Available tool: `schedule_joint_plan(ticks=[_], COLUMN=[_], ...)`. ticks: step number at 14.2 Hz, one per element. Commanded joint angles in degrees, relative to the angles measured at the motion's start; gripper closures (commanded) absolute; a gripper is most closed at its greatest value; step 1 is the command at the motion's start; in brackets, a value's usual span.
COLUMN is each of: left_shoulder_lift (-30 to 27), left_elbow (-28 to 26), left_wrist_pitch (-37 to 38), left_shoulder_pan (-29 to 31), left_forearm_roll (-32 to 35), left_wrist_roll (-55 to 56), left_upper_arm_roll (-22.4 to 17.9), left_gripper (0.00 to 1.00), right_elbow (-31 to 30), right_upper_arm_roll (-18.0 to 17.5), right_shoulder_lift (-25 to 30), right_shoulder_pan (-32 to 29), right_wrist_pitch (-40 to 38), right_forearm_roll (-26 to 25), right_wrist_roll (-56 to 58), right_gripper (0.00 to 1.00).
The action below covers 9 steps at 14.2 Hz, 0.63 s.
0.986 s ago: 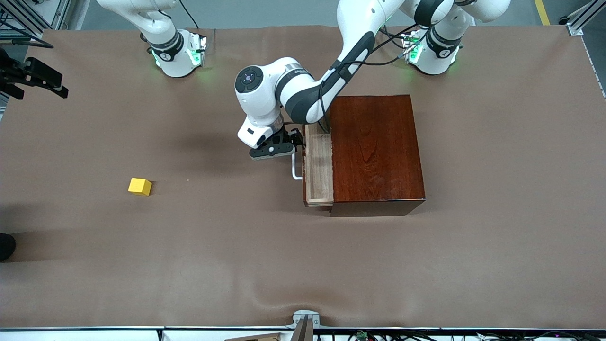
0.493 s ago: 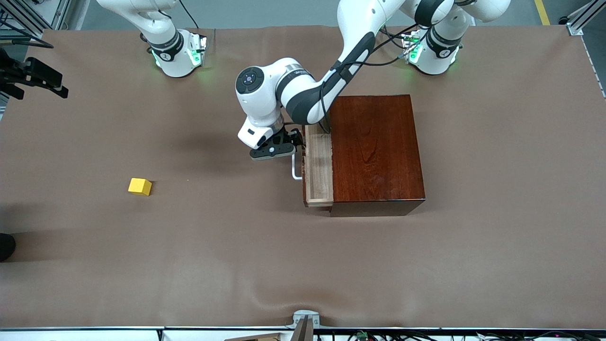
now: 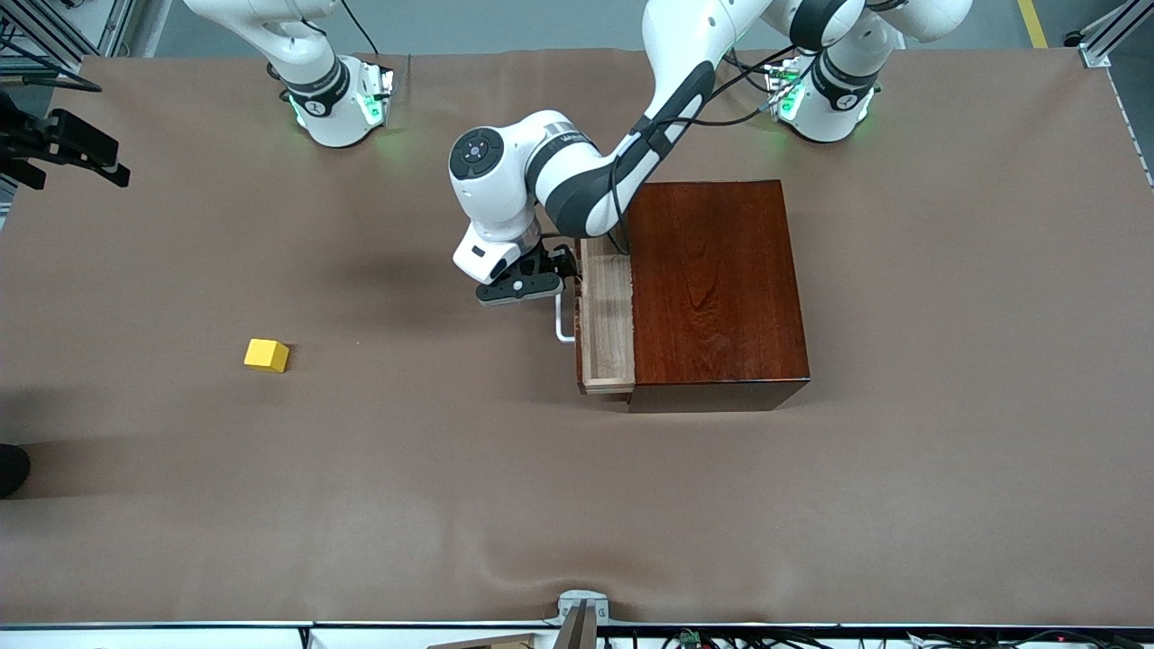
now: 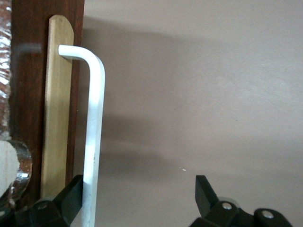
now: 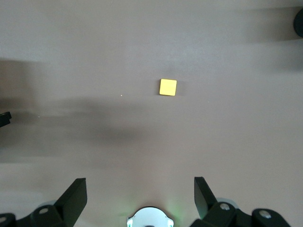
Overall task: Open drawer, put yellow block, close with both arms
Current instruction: 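Pull the drawer handle outward with the left gripper to open it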
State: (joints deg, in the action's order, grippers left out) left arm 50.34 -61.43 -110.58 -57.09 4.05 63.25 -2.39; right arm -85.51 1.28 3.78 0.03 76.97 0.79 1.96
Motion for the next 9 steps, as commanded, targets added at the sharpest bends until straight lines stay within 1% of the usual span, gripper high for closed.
schedule_joint_plan(ticks=[1,9], left_shoulder_lift=[2.9,2.0], left_elbow=[5.4,4.8], left_wrist_pitch=[-5.0,-4.0], left_shoulder_pan=[-0.8,-0.8], left_forearm_roll=[-2.2,-2.2], left_wrist_roll=[0.8,0.7], left_upper_arm_roll=[0.3,0.1], left_gripper=[0.00,0.00], right_elbow=[-1.1,-1.0], right_upper_arm_roll=[0.4,0.4], right_shoulder_lift=[1.1,1.0], right_shoulder_pan=[0.2,0.2], right_wrist_pitch=[0.0,0.1], right_forearm_roll=[0.4,0.4], right_wrist_roll=[0.7,0.6], right_gripper=[0.00,0.00])
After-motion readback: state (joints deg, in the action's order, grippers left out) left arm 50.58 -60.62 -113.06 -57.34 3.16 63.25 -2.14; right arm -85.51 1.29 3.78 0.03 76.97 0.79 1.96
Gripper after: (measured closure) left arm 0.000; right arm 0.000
